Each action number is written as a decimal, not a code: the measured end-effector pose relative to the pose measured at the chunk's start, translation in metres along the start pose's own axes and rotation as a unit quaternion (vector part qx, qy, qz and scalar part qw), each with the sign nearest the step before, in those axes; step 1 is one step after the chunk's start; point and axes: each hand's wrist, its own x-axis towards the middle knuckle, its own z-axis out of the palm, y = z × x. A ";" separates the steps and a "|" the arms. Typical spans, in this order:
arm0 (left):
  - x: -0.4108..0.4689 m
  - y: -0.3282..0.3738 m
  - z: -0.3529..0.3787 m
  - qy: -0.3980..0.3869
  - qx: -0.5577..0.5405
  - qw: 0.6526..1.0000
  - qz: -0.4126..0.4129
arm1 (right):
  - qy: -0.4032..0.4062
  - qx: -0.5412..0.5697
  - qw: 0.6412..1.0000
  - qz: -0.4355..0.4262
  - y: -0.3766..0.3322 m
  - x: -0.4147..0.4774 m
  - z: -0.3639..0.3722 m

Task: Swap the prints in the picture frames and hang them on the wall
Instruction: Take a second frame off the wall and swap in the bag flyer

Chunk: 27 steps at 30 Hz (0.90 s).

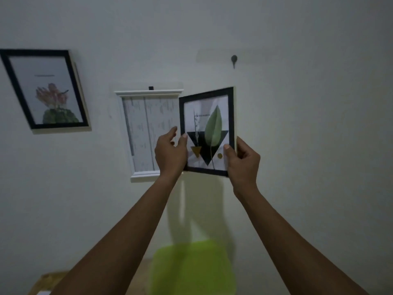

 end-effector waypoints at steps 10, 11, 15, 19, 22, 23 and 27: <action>-0.035 0.067 0.073 -0.059 -0.151 0.986 0.048 | 0.037 -0.243 0.923 -0.296 0.026 0.013 -0.012; -0.034 0.066 0.080 -0.029 -0.144 0.988 0.046 | 0.015 -0.251 0.917 -0.311 0.030 0.017 -0.018; -0.021 0.068 0.098 0.020 -0.092 0.995 0.036 | -0.138 -0.209 0.918 -0.307 0.037 0.048 -0.048; -0.005 0.074 0.100 -0.022 -0.065 0.997 0.032 | -0.067 -0.116 0.970 -0.204 0.038 0.103 -0.070; 0.002 0.076 0.099 -0.063 -0.032 0.997 0.026 | -0.060 -0.089 0.986 -0.128 0.025 0.145 -0.070; 0.004 0.076 0.100 -0.075 -0.029 0.996 0.024 | -0.081 -0.085 0.987 -0.111 0.021 0.156 -0.067; 0.006 0.081 0.102 -0.098 -0.025 0.994 0.030 | -0.137 -0.082 0.981 -0.114 0.016 0.185 -0.056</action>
